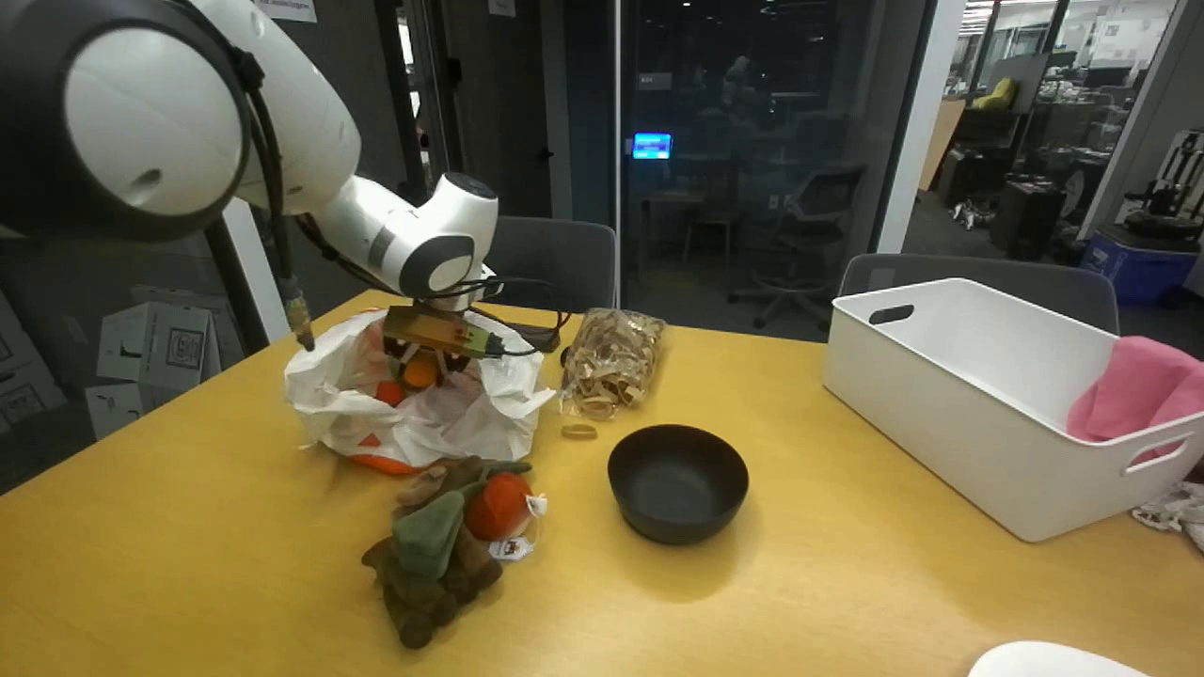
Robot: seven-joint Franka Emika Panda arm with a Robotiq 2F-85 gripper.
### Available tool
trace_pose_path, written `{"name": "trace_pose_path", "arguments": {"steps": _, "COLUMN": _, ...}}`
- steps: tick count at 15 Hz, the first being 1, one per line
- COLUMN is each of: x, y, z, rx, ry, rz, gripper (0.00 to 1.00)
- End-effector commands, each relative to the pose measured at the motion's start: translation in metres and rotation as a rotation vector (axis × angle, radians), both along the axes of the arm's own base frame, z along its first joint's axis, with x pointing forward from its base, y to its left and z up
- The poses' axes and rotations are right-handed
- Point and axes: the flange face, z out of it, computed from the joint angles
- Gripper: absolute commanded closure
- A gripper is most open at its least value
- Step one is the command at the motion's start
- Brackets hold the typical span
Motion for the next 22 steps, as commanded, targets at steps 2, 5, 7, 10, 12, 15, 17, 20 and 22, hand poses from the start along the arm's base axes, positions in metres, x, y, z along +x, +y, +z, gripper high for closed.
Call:
{"name": "trace_pose_path", "arguments": {"steps": 2, "x": -0.029, "y": -0.017, "z": 0.056, "rx": -0.039, "ry": 0.075, "rz": -0.074, "gripper": 0.63}}
{"name": "trace_pose_path", "arguments": {"steps": 5, "x": -0.038, "y": -0.036, "z": 0.079, "rx": -0.065, "ry": 0.126, "rz": -0.132, "gripper": 0.63}}
{"name": "trace_pose_path", "arguments": {"steps": 7, "x": -0.041, "y": -0.048, "z": 0.085, "rx": -0.072, "ry": 0.15, "rz": -0.151, "gripper": 0.13}}
{"name": "trace_pose_path", "arguments": {"steps": 10, "x": -0.04, "y": -0.067, "z": 0.074, "rx": -0.097, "ry": 0.173, "rz": -0.177, "gripper": 0.01}}
{"name": "trace_pose_path", "arguments": {"steps": 12, "x": -0.041, "y": -0.078, "z": 0.06, "rx": -0.142, "ry": 0.181, "rz": -0.168, "gripper": 0.0}}
{"name": "trace_pose_path", "arguments": {"steps": 15, "x": -0.046, "y": -0.073, "z": 0.05, "rx": -0.176, "ry": 0.185, "rz": -0.101, "gripper": 0.0}}
{"name": "trace_pose_path", "arguments": {"steps": 17, "x": -0.044, "y": -0.066, "z": 0.041, "rx": -0.186, "ry": 0.179, "rz": -0.058, "gripper": 0.0}}
{"name": "trace_pose_path", "arguments": {"steps": 20, "x": -0.038, "y": -0.056, "z": 0.023, "rx": -0.251, "ry": 0.135, "rz": 0.013, "gripper": 0.0}}
{"name": "trace_pose_path", "arguments": {"steps": 22, "x": -0.033, "y": -0.057, "z": 0.009, "rx": -0.341, "ry": 0.111, "rz": 0.058, "gripper": 0.0}}
